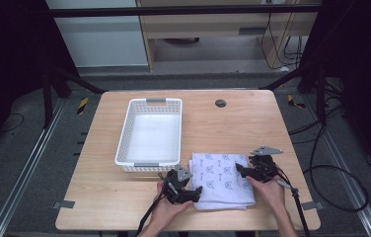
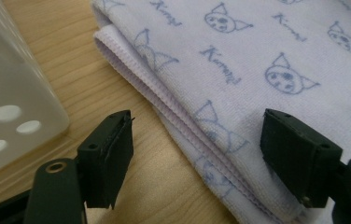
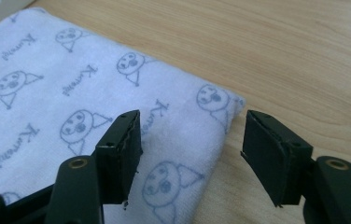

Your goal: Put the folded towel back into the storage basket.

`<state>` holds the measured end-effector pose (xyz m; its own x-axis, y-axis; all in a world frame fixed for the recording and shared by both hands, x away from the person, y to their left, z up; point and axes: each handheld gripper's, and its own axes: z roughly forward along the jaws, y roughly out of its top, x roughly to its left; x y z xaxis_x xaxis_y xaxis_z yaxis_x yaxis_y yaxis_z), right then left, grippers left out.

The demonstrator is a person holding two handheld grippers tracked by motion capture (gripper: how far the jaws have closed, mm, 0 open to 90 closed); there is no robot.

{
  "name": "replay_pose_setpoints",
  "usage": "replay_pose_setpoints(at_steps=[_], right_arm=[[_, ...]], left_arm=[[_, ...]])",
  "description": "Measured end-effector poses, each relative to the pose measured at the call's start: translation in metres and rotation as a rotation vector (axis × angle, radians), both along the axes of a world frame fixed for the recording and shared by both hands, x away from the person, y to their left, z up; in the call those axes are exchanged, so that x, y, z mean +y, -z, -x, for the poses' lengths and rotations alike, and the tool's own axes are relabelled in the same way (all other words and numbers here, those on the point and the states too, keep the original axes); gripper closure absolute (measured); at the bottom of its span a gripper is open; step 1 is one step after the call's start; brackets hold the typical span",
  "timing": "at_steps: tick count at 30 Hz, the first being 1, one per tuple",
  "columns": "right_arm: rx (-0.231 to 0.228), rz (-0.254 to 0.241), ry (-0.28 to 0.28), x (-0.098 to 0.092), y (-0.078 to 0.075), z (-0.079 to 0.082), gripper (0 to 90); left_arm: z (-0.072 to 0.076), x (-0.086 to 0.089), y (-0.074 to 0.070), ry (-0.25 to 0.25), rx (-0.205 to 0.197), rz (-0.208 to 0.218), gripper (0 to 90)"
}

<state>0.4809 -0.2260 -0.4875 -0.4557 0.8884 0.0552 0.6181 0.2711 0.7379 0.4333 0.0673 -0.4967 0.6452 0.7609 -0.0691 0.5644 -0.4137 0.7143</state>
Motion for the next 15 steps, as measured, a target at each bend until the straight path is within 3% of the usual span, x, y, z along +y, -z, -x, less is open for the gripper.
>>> replay_pose_setpoints(at_steps=[6,15], right_arm=[[0.008,0.011,0.0,0.0022,0.0031,0.0002,37.9],[0.042,-0.034,0.021,0.0007,0.0086,-0.0019,38.9]], left_arm=[[-0.0023,0.0014,0.002,-0.006,0.023,0.02,22.5],[-0.004,0.0004,0.0028,0.003,0.034,0.019,21.7]])
